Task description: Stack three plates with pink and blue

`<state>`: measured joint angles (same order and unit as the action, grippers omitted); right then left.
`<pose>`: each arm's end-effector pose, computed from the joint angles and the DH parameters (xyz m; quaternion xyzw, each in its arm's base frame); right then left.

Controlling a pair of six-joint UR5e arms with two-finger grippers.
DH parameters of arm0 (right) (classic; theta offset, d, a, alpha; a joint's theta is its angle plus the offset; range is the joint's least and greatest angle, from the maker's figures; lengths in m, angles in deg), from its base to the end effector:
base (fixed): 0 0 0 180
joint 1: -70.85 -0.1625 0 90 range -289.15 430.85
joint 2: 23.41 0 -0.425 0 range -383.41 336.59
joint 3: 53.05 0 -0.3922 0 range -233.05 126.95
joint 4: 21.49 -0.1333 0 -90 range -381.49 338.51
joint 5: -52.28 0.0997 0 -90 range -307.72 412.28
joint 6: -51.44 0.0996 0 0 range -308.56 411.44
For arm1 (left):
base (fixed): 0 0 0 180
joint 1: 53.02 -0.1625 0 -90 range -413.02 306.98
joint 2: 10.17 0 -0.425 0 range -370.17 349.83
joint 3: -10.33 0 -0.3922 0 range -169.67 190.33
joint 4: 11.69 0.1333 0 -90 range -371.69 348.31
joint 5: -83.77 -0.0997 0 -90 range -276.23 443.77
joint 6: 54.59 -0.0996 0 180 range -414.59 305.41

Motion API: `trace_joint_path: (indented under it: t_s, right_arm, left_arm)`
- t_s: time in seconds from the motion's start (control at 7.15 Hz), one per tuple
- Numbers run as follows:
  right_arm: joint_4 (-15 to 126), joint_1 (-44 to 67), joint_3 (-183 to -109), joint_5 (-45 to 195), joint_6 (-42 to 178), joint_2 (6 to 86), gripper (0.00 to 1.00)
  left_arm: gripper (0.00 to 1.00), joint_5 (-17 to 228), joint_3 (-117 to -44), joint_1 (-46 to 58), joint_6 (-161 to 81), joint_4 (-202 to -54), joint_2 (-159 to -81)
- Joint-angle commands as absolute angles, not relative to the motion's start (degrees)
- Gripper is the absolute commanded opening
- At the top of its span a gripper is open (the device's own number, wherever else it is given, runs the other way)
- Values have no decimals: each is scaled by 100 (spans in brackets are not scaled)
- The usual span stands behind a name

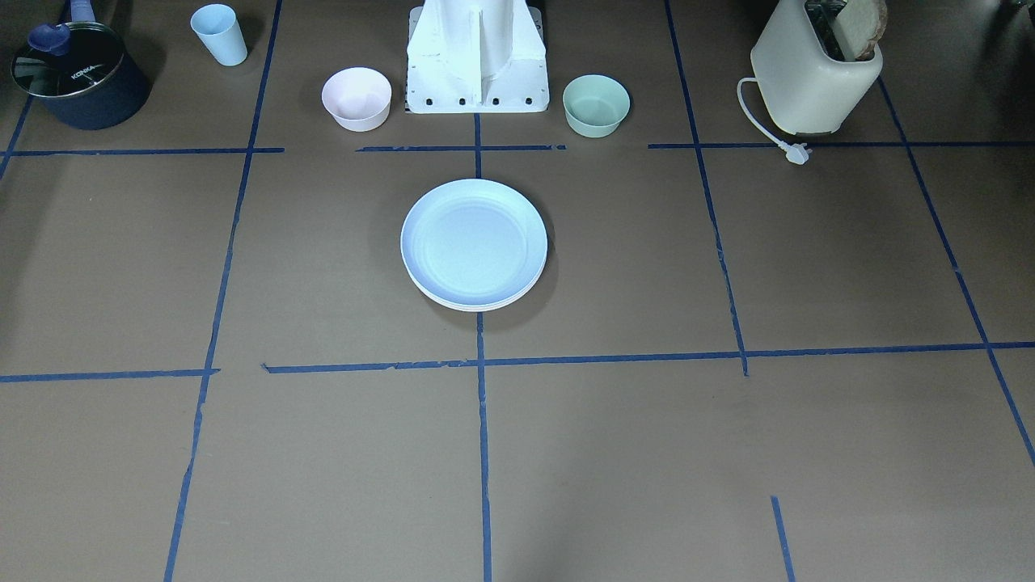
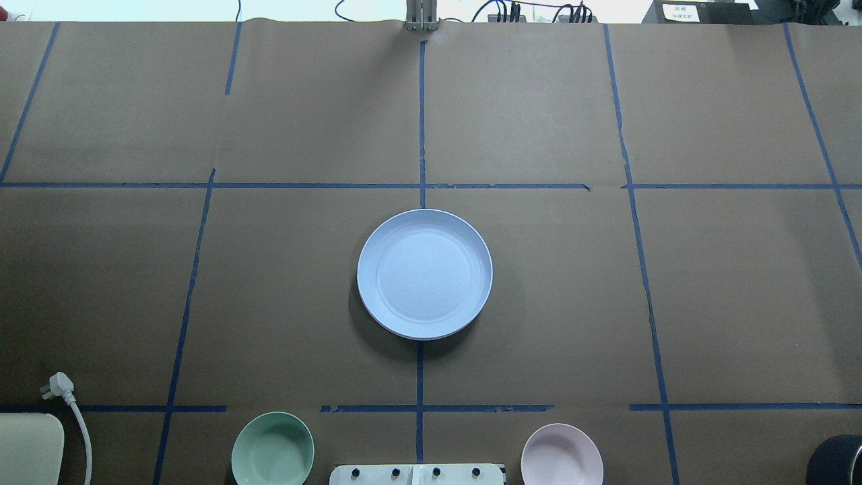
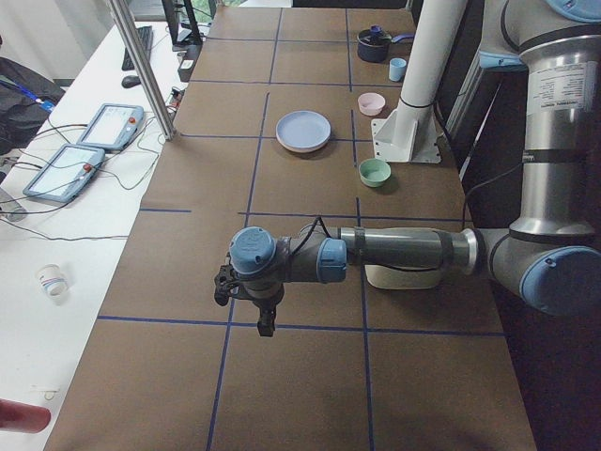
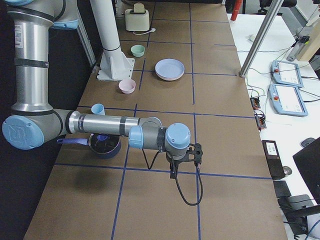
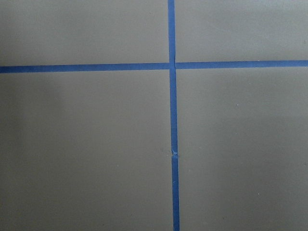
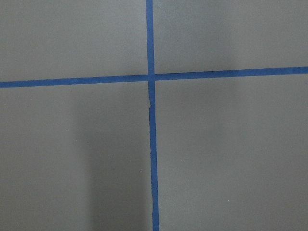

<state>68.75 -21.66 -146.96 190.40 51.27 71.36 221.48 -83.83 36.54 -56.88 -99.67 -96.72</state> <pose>0.0790 -0.4522 0.6603 0.0008 -0.4078 0.0226 0.9128 -0.0561 -0.4652 0.6512 -0.0039 0.4045 0.0172 0.9144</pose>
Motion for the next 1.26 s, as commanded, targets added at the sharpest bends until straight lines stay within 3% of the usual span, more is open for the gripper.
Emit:
trace_joint_path:
  t_s: [0.0, 1.12]
  right_arm:
    - [6825, -2170, -14709, 19035, 5118, 7194, 100]
    - [6825, -2161, -14718, 19044, 5135, 7177, 100]
  left_arm:
    - [100, 22140, -8372, 3654, -5679, -9967, -9665]
    - [100, 22140, -8162, 3663, -6048, -10011, -9612]
